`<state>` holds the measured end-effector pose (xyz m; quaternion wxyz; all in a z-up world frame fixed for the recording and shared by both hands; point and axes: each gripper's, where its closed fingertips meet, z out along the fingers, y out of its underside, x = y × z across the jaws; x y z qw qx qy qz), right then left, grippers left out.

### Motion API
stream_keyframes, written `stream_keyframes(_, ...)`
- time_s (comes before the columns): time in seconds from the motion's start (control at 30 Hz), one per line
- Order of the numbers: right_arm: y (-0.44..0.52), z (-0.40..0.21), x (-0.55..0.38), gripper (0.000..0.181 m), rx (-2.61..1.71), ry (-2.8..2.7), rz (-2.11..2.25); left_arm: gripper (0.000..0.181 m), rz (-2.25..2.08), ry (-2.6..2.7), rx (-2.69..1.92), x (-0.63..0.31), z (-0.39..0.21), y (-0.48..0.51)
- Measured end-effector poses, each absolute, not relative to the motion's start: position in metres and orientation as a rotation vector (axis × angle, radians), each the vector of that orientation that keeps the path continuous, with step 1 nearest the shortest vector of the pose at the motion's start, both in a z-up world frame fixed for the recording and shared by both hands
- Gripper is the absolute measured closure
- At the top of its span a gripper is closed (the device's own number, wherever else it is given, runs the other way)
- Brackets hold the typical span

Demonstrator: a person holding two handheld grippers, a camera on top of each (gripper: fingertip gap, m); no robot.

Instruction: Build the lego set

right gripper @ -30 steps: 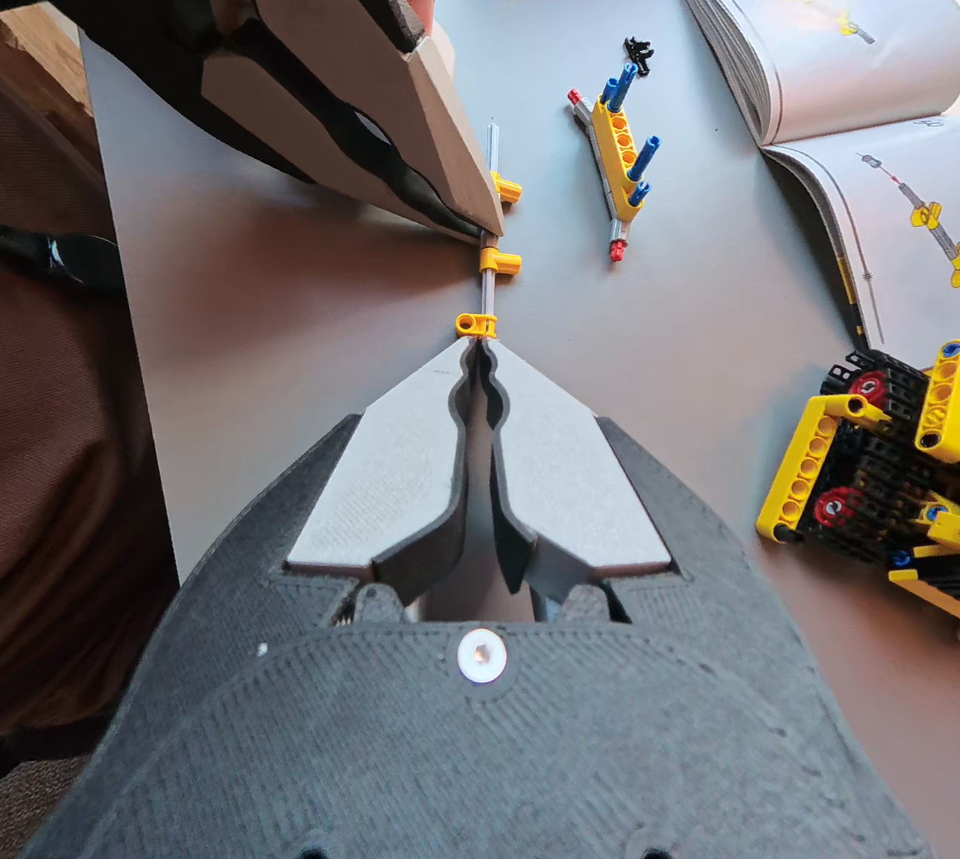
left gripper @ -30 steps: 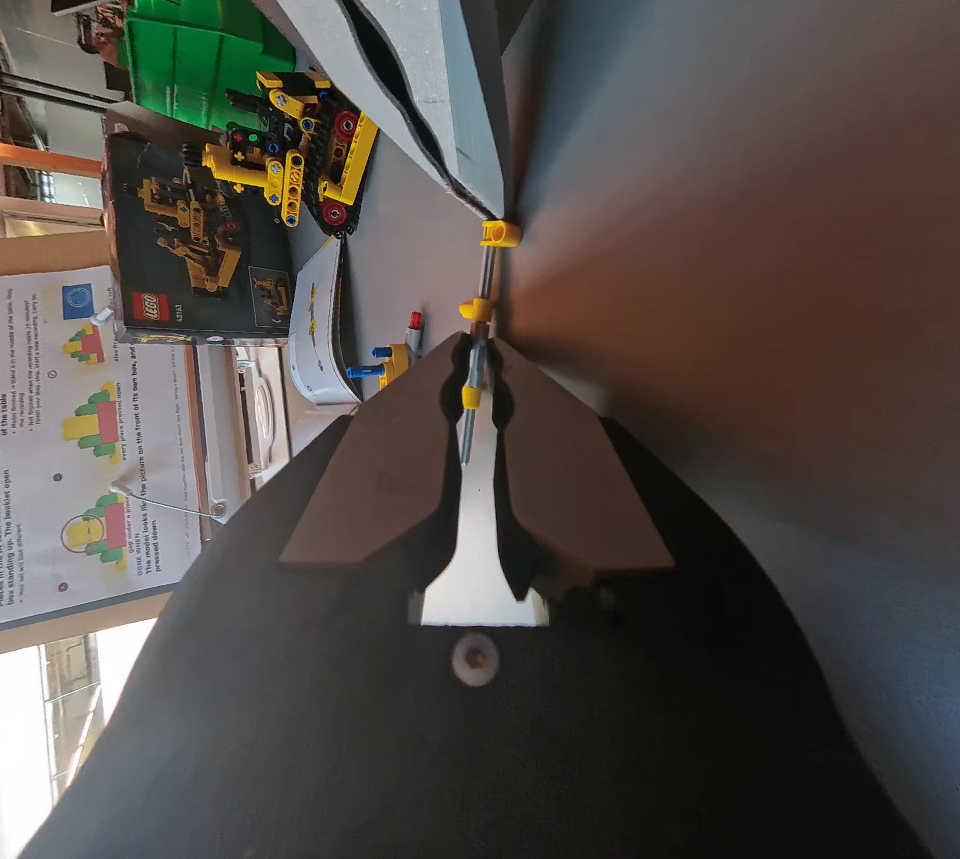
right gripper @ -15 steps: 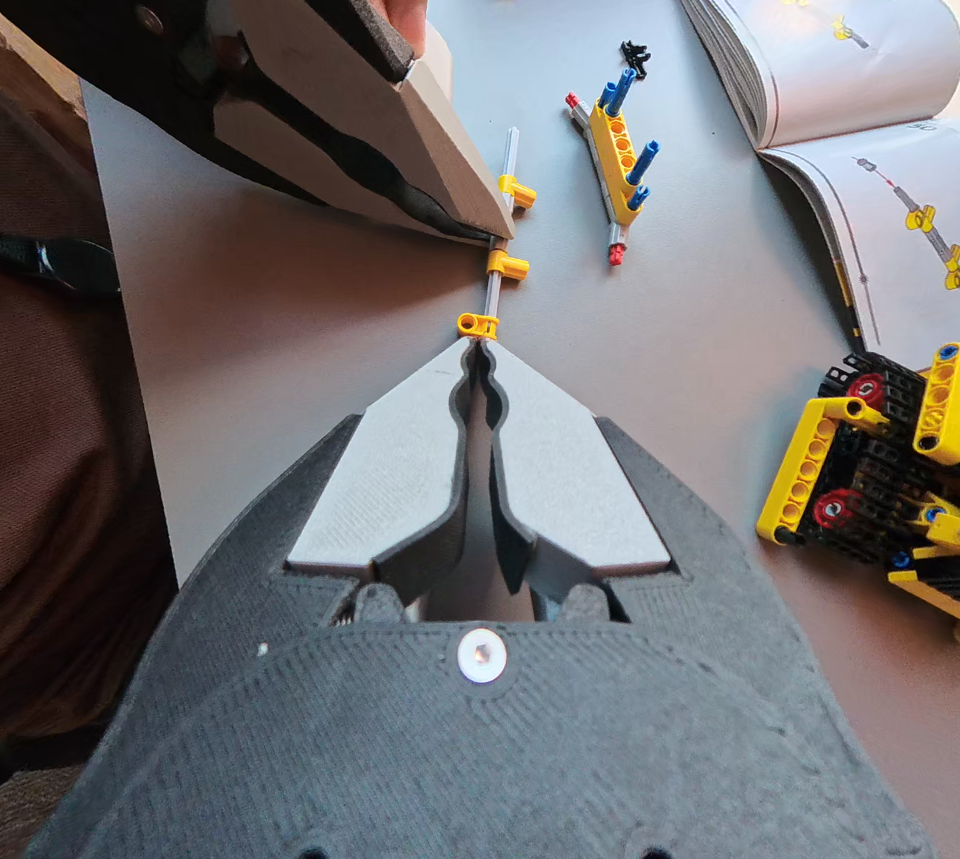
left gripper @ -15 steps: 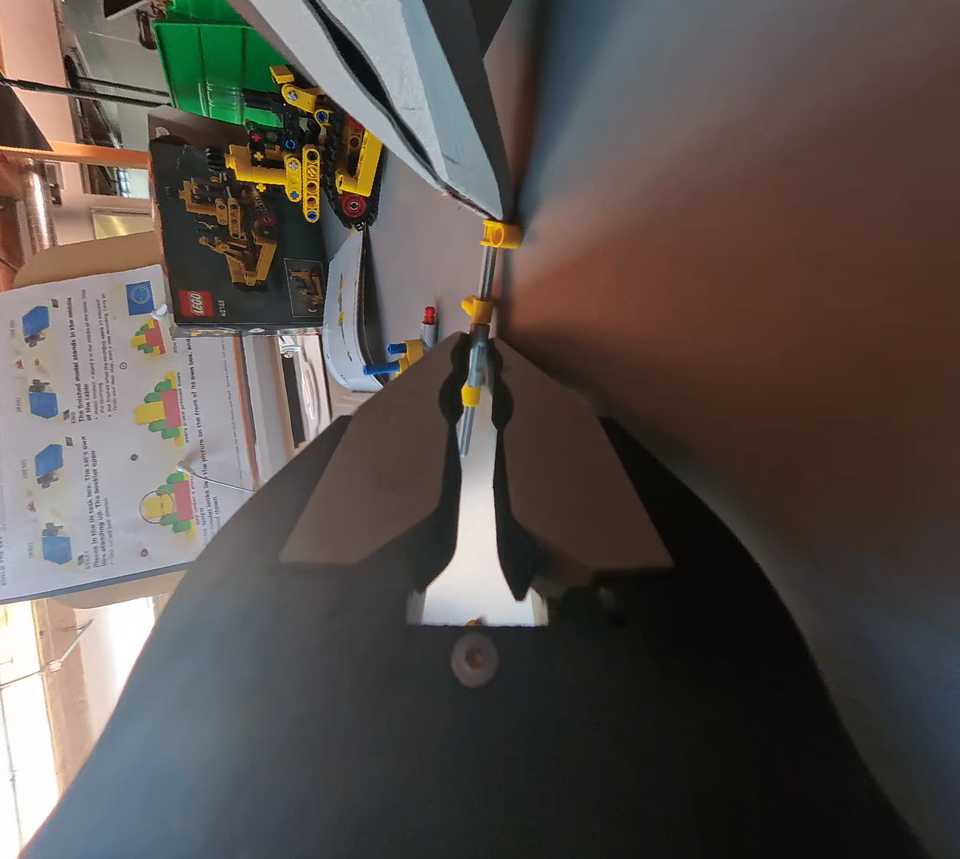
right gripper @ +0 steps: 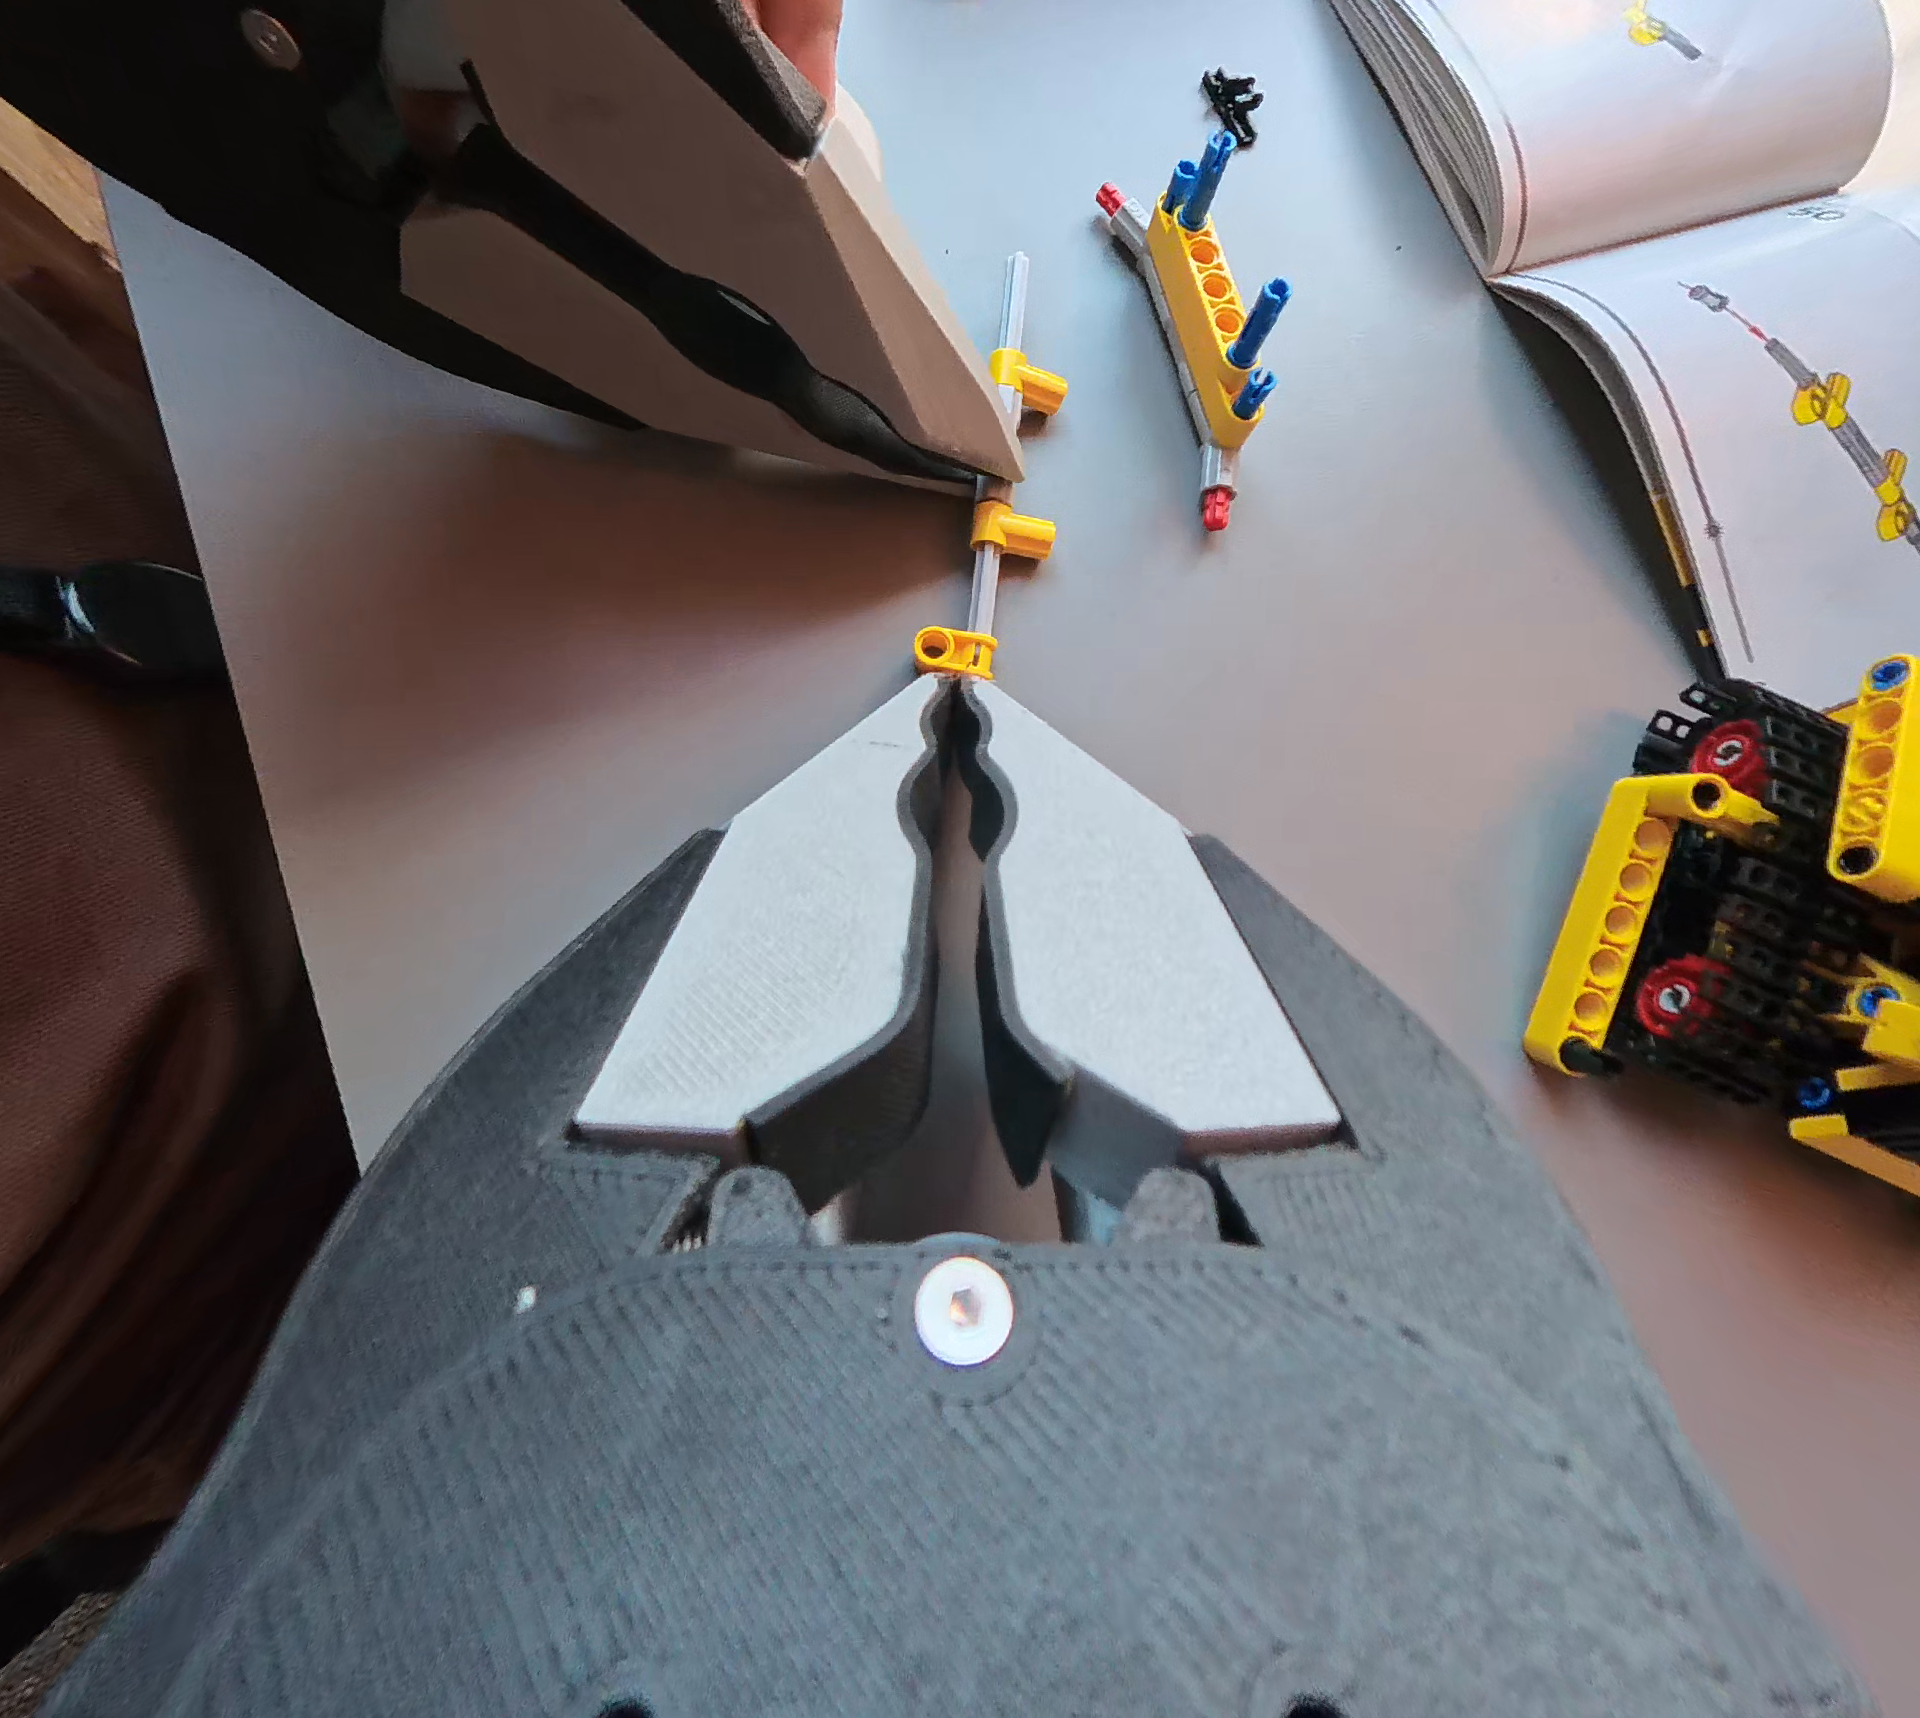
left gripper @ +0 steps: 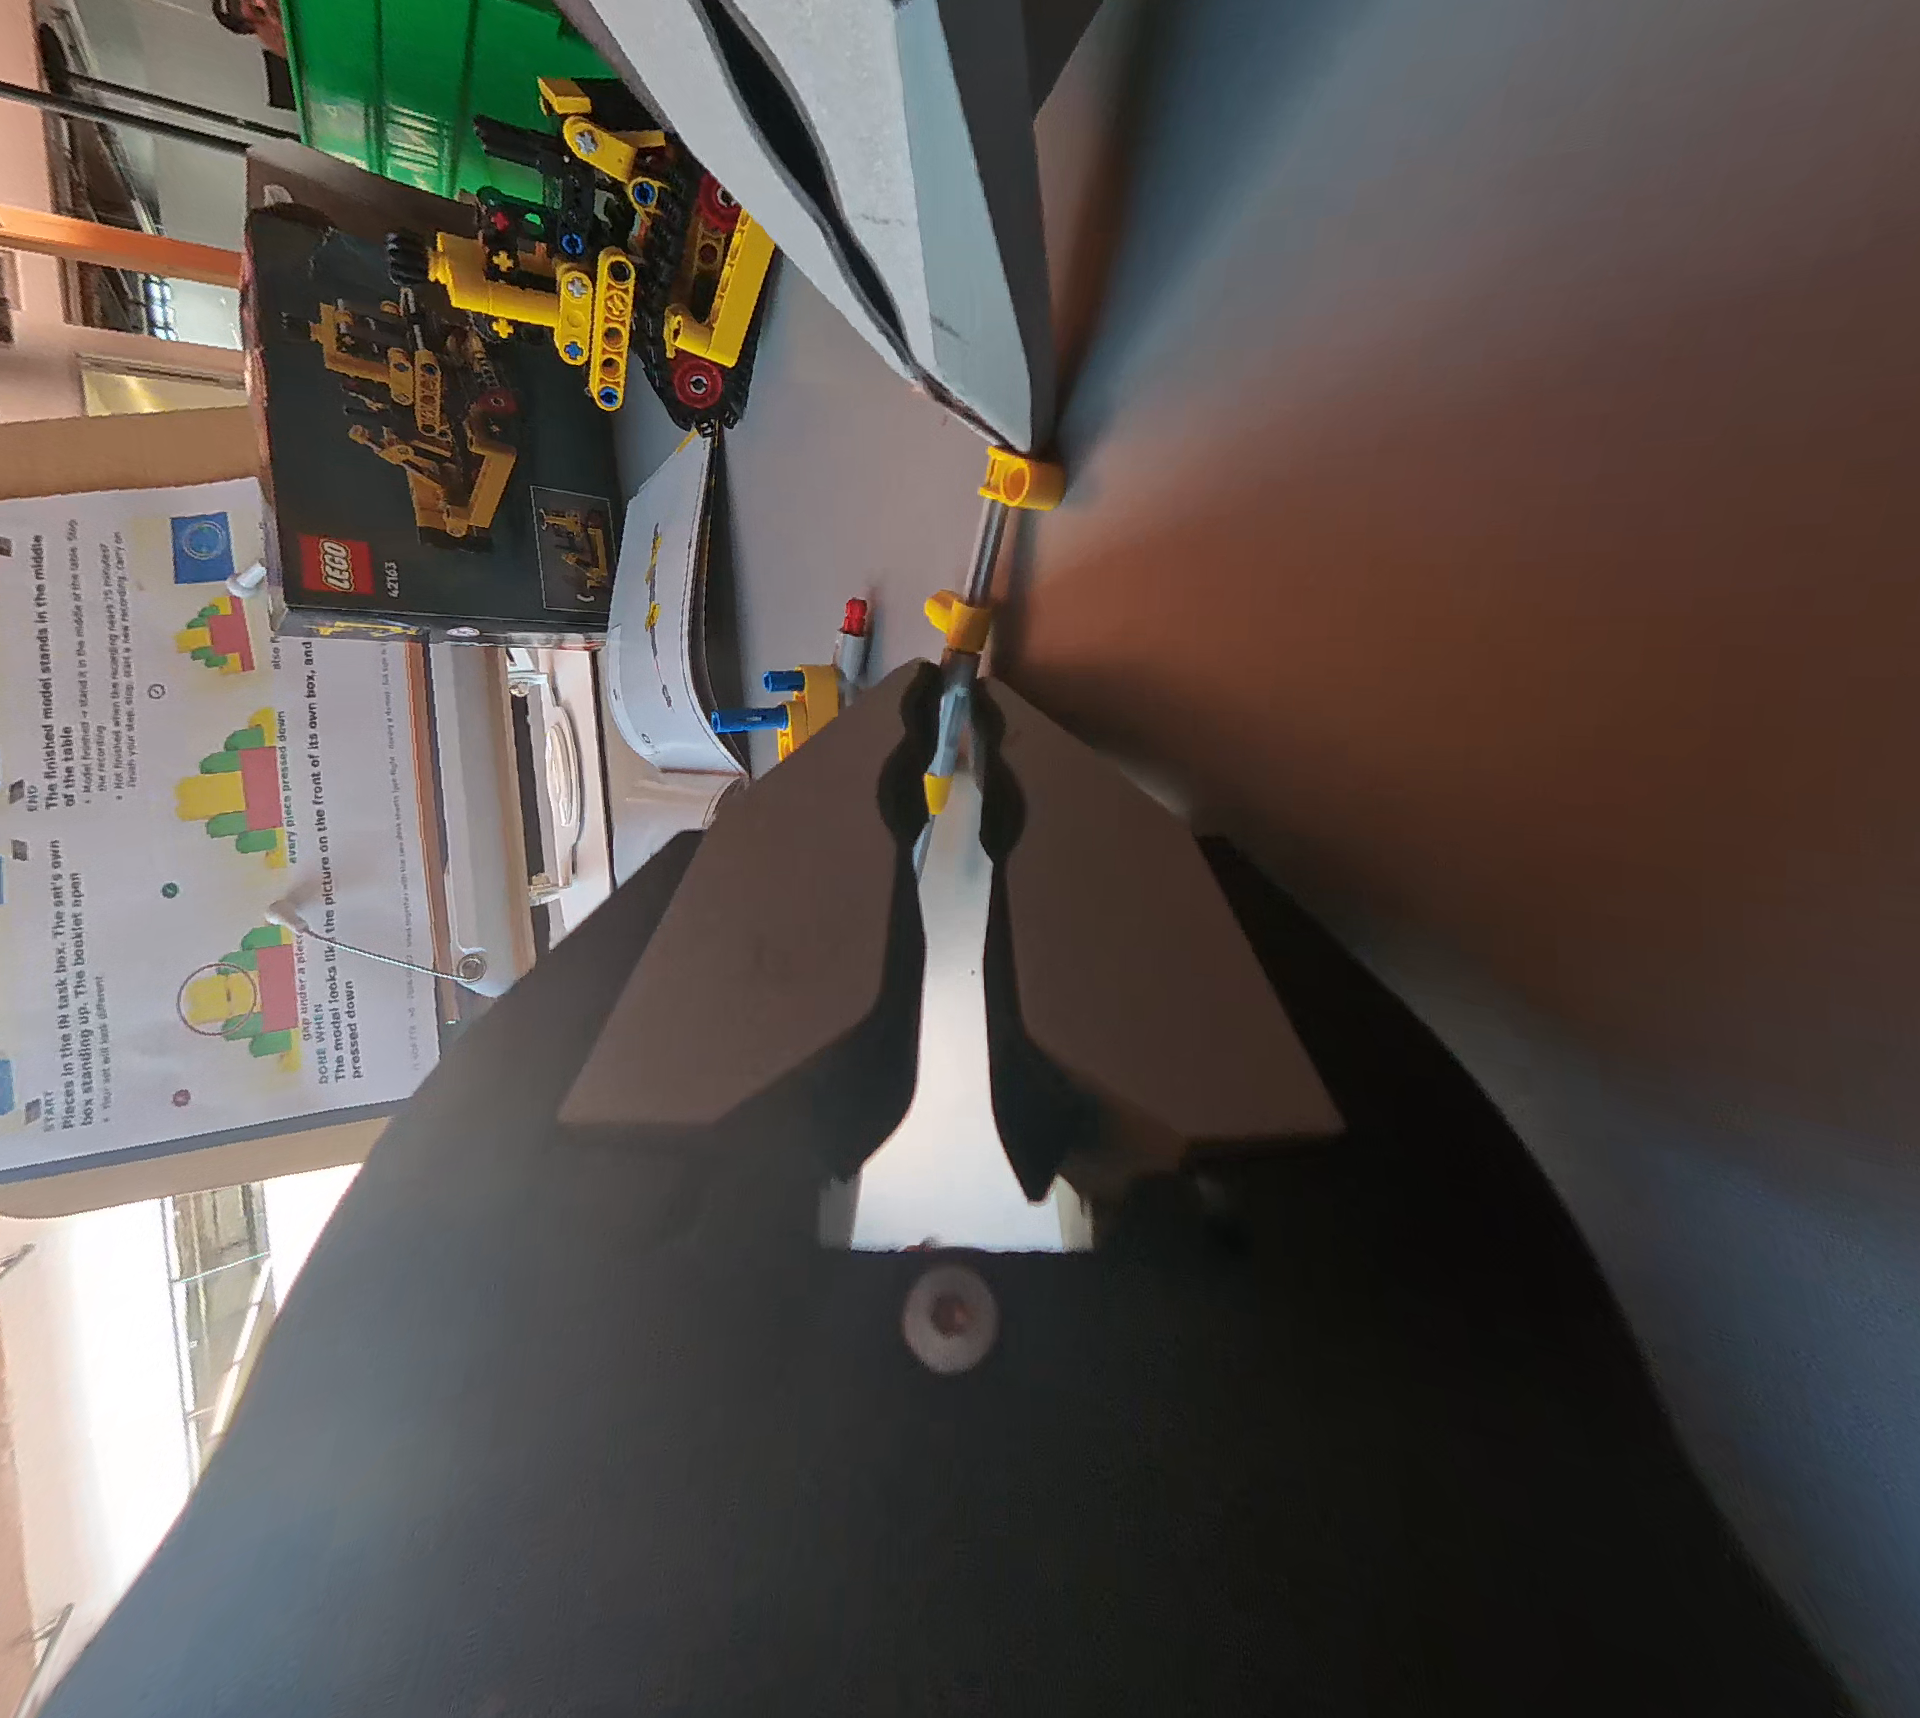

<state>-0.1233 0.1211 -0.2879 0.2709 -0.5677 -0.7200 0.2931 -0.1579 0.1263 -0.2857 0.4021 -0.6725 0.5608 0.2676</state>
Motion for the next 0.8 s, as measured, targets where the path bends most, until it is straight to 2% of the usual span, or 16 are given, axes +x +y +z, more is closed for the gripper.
stream_keyframes(0.8,0.1293,-0.2881,-0.1297,0.181,-1.530,-1.936,0.811,0.179,0.490,1.285,-1.815,-0.1638,-0.2847,0.1290)
